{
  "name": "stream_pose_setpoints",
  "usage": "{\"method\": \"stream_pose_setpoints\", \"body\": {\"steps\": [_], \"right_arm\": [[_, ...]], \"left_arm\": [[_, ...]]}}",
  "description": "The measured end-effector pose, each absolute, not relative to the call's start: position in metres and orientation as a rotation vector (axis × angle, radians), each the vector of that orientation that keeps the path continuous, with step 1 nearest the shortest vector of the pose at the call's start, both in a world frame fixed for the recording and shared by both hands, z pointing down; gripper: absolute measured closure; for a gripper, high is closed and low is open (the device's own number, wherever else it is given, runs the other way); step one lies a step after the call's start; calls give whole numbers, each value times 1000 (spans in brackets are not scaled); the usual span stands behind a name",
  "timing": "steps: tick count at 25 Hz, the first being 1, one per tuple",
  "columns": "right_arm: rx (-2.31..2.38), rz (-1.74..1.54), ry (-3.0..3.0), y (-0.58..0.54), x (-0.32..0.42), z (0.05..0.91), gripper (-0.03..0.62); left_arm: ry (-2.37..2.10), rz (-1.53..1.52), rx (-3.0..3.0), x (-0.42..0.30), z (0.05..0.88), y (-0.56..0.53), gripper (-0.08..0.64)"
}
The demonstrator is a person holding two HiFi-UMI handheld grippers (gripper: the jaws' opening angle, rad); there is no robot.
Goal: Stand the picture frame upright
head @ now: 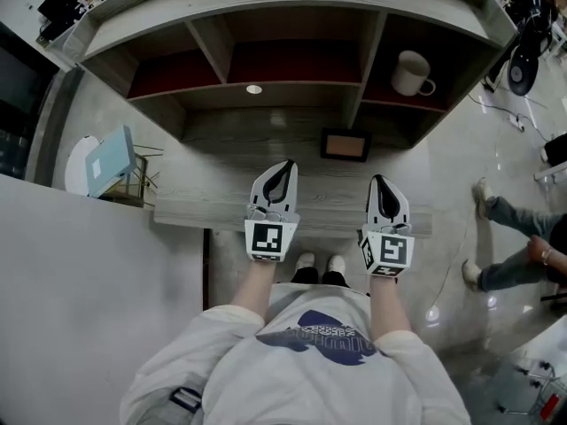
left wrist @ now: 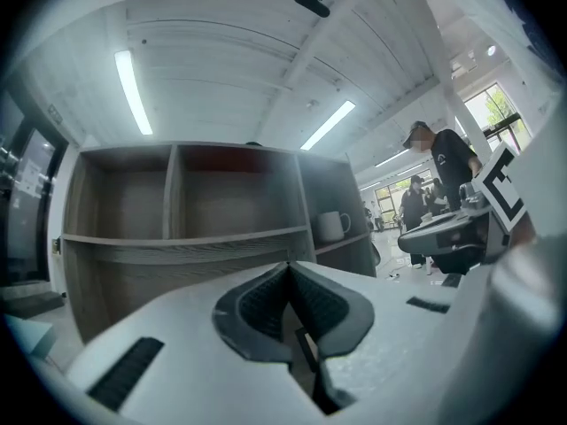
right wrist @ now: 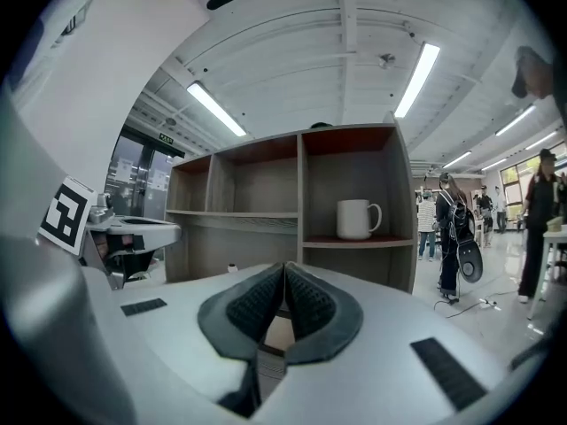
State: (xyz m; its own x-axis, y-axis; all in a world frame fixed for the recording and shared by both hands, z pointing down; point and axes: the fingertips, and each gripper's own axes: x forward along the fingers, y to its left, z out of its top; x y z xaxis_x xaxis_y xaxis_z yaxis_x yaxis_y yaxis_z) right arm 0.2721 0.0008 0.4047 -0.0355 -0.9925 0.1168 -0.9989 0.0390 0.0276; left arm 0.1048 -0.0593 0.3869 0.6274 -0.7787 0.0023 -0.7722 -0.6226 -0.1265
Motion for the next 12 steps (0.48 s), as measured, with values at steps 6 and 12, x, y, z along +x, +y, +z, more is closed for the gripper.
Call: {"method": "stream_pose_setpoints", "body": {"steps": [6, 12], "right_arm": [[2069, 75, -2234, 8, 275, 400, 592], [2049, 47, -2262, 8, 277, 399, 592]], "left_arm": [[1371, -88, -2686, 103, 381, -47, 553], [1412, -102, -2668, 101, 387, -44, 553]]}}
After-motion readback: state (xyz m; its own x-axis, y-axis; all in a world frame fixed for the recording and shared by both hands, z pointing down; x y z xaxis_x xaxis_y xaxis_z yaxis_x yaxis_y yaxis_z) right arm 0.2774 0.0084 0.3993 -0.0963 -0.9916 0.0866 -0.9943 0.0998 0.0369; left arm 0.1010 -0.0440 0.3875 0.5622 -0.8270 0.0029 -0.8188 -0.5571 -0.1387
